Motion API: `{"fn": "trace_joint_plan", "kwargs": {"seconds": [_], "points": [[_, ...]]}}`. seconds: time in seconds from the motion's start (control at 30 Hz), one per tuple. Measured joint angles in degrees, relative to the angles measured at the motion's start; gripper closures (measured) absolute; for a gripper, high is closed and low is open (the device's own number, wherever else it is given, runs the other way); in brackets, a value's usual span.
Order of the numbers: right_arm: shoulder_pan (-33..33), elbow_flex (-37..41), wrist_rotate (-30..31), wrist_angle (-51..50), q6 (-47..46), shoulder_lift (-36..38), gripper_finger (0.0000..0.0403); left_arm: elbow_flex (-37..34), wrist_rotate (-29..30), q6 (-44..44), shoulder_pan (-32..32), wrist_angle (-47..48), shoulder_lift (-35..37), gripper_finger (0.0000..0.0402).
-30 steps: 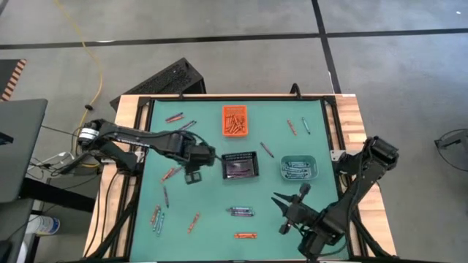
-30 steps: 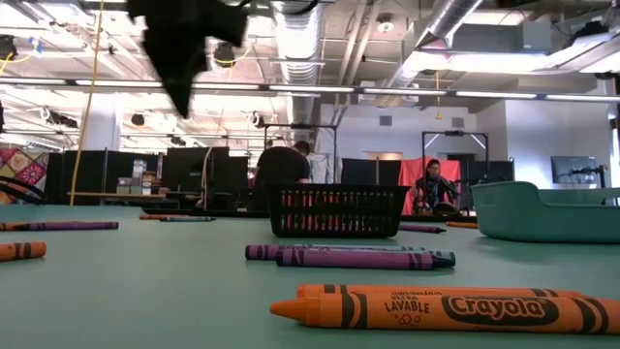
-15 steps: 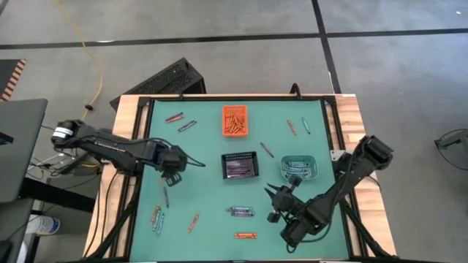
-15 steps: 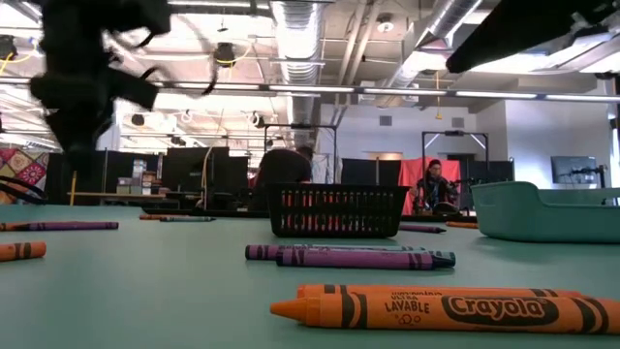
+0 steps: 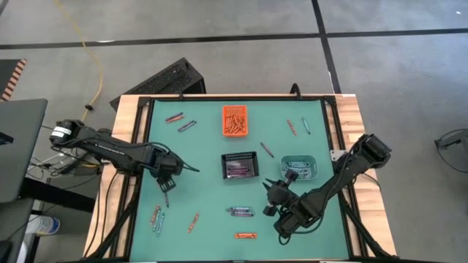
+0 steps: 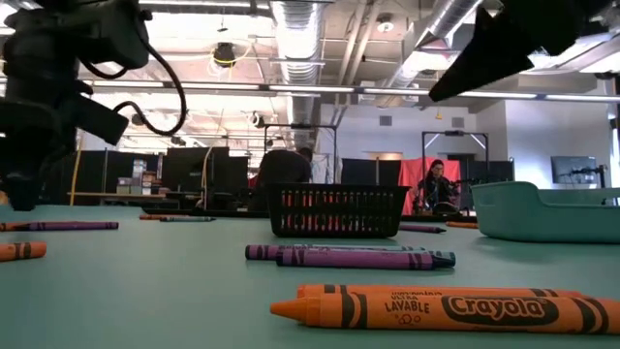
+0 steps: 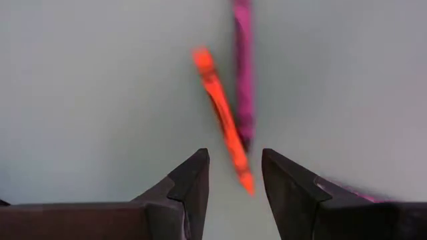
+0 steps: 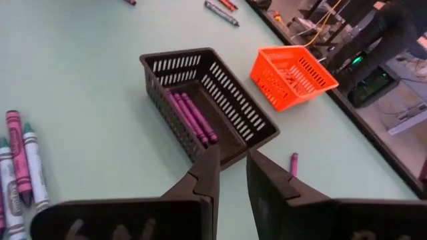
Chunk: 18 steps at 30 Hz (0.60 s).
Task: Sort crayons
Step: Put the orange crayon into the orange bin
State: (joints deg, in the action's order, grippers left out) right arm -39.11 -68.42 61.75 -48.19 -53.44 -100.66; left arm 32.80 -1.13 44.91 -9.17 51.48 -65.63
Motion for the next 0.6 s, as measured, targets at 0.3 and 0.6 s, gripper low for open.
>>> {"fn": "trace_joint_plan", "kwargs": {"seconds": [0.3,0.6], "points": [[0.28,1.22,-0.95,0.5,0.78,0.02,0.0326,-0.01,-1.33,5.57,-5.81,0.01,-0.07,0.0274],[0.31,1.22,-0.94,2.8,2.96,0.02,0.0326,-2.68,4.09,10.15,-10.19,-1.83,-0.09,0.0274]]}}
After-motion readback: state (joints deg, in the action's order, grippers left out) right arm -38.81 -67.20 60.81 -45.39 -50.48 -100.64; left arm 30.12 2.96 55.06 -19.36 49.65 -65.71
